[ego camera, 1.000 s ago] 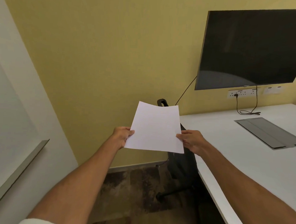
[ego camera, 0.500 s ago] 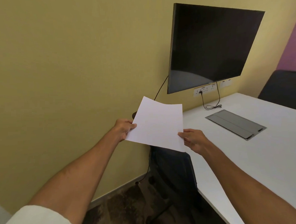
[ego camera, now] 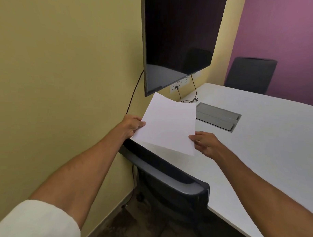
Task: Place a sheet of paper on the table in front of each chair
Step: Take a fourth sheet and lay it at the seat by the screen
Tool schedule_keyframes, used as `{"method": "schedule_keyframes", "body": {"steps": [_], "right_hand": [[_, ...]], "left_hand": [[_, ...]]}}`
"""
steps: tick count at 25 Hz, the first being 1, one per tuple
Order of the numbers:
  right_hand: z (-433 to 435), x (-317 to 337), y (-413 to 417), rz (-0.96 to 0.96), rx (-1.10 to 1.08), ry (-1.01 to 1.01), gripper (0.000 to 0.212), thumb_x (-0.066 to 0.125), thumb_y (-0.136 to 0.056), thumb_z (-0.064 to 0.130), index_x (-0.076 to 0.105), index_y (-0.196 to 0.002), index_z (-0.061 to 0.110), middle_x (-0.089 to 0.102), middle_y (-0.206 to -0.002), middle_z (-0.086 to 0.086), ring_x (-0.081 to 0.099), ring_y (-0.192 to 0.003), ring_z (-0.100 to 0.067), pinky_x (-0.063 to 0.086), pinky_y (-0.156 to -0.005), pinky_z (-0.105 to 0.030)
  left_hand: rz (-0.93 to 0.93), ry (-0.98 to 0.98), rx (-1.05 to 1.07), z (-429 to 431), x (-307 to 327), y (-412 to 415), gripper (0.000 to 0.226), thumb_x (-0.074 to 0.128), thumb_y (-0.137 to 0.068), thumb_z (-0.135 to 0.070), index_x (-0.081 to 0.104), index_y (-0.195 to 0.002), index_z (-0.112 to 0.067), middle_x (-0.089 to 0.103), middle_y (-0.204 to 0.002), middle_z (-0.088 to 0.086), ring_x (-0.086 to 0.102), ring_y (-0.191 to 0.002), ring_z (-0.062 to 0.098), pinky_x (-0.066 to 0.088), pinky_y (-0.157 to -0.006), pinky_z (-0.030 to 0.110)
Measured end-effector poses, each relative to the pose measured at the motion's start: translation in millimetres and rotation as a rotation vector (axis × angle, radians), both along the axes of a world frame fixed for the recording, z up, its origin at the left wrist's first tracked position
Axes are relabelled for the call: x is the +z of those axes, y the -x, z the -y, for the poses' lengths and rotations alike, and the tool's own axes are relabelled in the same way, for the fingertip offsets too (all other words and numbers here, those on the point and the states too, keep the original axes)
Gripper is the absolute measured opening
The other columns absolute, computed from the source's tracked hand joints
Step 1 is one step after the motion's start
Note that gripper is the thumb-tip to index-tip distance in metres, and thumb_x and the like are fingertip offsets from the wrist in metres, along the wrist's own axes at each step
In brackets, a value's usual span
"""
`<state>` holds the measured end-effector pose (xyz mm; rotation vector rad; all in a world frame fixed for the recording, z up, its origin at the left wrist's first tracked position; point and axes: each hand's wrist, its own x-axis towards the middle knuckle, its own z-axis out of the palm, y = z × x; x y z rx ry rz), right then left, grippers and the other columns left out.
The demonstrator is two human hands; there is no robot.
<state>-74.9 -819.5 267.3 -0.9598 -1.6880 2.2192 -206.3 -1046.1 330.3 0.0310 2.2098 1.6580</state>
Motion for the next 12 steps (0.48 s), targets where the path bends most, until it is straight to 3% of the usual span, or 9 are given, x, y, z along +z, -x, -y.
{"method": "schedule_keyframes", "body": {"steps": [4,9,12], "right_hand": [[-23,-20,34,0.005,-0.097,0.04,0.017,0.068,-0.079,-0.011,0.061,-0.088,0.002,0.068,-0.083,-0.012,0.067,-0.071,-0.021,0.056,-0.06,-0.032],[-48,-38,74,0.075,-0.154,0.03,0.015,0.068,-0.079,-0.011,0.062,-0.084,0.002,0.067,-0.089,-0.014,0.065,-0.071,-0.022,0.055,-0.076,-0.038],[-70,-49,85,0.108,-0.243,0.024,0.02,0.067,-0.079,-0.011,0.062,-0.096,0.0,0.066,-0.087,-0.013,0.064,-0.069,-0.02,0.055,-0.064,-0.033]], "left_hand": [[0.042,0.019,-0.074,-35,-15,44,0.032,0.06,-0.088,0.007,0.058,-0.12,0.008,0.063,-0.124,0.02,0.061,-0.093,0.027,0.05,-0.078,0.031],[0.076,0.064,-0.153,-79,-38,105,0.032,0.058,-0.088,0.011,0.058,-0.119,0.01,0.062,-0.124,0.022,0.058,-0.09,0.025,0.048,-0.079,0.031],[0.134,0.091,-0.221,-111,-59,132,0.033,0.058,-0.087,0.013,0.057,-0.119,0.011,0.061,-0.125,0.025,0.058,-0.092,0.025,0.048,-0.08,0.034]]}}
